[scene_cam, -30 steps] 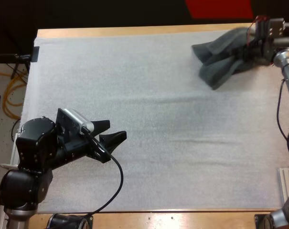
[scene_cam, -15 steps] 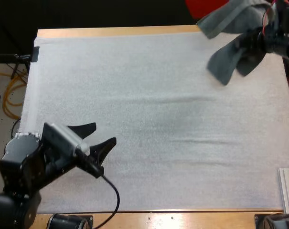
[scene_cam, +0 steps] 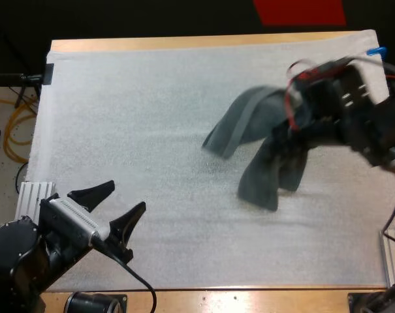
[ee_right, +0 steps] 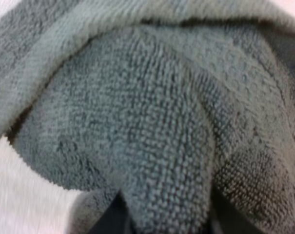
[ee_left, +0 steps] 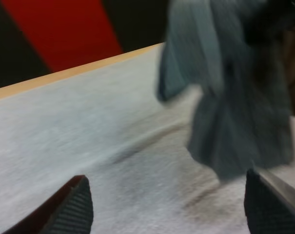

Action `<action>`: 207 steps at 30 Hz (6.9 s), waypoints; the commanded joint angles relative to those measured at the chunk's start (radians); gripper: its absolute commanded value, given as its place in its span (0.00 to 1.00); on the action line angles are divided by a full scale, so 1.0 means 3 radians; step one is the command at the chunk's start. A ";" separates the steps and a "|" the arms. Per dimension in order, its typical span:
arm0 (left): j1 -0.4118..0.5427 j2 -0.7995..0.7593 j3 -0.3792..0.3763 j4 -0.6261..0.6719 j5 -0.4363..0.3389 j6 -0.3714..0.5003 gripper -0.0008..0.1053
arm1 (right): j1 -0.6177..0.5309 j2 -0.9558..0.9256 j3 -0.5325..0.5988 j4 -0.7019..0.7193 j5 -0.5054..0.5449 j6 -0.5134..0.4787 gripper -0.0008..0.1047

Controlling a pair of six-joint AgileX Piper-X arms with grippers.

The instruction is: Pick towel from pile fold and stack

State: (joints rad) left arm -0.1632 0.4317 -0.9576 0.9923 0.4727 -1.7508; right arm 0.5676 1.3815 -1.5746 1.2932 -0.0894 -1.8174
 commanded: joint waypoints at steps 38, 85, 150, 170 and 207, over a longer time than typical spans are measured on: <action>-0.0014 -0.0010 -0.0024 0.0988 0.0101 0.0018 0.59 | 0.0489 -0.0305 0.0343 0.0371 0.0298 0.0249 0.68; -0.0014 -0.0010 -0.0024 0.0989 -0.0096 0.0018 0.59 | 0.0489 0.0008 0.1967 -0.1461 0.0459 0.0507 0.01; -0.0014 -0.0010 -0.0024 0.0989 -0.0096 -0.0197 0.59 | -0.1678 0.1515 0.0770 -0.4891 0.1153 0.0290 0.11; -0.0014 -0.0010 -0.0024 0.0983 -0.0096 -0.0197 0.59 | -0.1715 0.0566 0.0762 -0.3466 0.0385 0.0311 0.67; -0.0014 -0.0010 -0.0024 0.0953 -0.0096 -0.0186 0.59 | -0.1703 -0.0830 0.3155 -0.2207 -0.1473 0.1168 0.67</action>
State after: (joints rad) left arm -0.1632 0.4317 -0.9576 1.2845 0.4463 -1.8012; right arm 0.0548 1.1272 -0.6311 0.6582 -0.5146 -1.4750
